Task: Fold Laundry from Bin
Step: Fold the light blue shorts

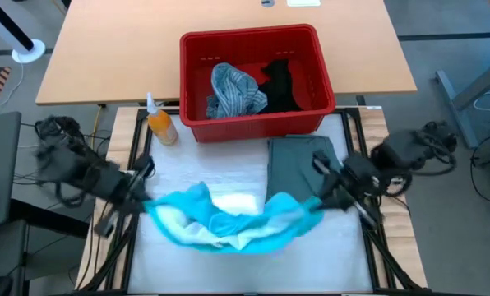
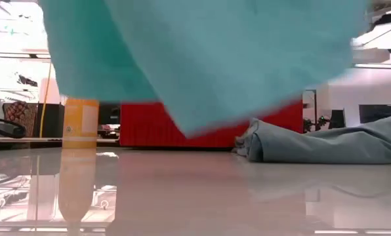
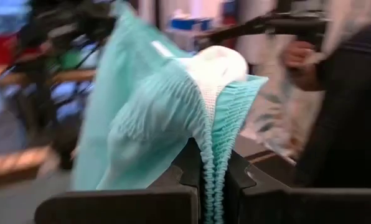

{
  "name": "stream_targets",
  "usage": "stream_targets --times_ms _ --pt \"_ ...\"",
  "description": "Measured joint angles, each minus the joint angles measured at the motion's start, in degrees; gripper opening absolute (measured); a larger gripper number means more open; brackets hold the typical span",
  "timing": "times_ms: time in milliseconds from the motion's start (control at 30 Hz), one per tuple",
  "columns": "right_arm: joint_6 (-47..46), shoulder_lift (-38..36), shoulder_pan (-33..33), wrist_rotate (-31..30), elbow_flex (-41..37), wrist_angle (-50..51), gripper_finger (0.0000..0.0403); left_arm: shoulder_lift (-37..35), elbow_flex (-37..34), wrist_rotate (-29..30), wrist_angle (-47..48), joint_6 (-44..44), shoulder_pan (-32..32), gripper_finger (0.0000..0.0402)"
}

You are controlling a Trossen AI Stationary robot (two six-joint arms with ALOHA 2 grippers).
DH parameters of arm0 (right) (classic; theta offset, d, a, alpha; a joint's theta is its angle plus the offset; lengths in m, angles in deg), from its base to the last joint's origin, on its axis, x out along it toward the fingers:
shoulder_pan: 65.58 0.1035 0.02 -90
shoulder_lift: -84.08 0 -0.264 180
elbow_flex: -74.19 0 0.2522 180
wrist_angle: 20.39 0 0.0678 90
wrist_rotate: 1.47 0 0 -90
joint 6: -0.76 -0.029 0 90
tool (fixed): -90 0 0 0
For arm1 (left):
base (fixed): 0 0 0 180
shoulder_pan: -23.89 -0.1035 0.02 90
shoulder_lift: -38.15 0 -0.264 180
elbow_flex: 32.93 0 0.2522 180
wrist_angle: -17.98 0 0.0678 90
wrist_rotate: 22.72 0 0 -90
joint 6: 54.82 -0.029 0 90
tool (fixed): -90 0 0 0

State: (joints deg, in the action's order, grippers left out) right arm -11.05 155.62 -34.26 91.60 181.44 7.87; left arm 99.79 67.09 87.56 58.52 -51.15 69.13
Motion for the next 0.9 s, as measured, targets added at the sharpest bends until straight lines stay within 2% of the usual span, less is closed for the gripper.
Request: stream_targets --times_ms 133,267,400,533,667,700,767,833,900 --pt "6.5 4.52 3.9 3.08 2.33 -6.3 0.0042 6.79 3.69 -3.68 -1.74 -5.4 2.03 0.0003" --pt "9.28 7.28 3.8 3.24 7.1 -3.54 0.0042 12.23 10.86 -2.49 1.74 -6.63 1.3 0.0005" --pt "7.59 7.01 -1.56 3.17 9.78 4.28 0.0042 14.84 19.88 2.5 14.75 0.96 -1.5 0.0006" --pt "4.42 5.98 -11.06 3.05 9.78 12.18 0.0042 14.32 23.93 10.3 34.15 15.6 -6.54 0.0004" --pt "-0.14 5.9 -21.61 1.42 7.13 18.94 0.0042 12.81 21.63 10.19 61.75 37.67 -14.72 0.0002" --pt "-1.26 5.91 -24.19 1.22 5.06 19.81 0.0042 12.62 19.45 8.96 64.42 41.38 -16.81 0.0002" --pt "-4.54 6.11 -29.08 1.16 -0.1 20.51 0.0042 10.66 12.77 4.43 59.39 40.19 -21.09 0.0002" --pt "-8.59 6.32 -32.9 1.03 -6.06 19.55 0.0042 8.4 6.28 -1.48 49.84 37.1 -23.66 0.0002" --pt "-11.09 6.34 -34.63 0.95 -11.98 15.93 0.0042 6.97 1.06 -6.56 44.57 34.14 -25.5 0.0002"
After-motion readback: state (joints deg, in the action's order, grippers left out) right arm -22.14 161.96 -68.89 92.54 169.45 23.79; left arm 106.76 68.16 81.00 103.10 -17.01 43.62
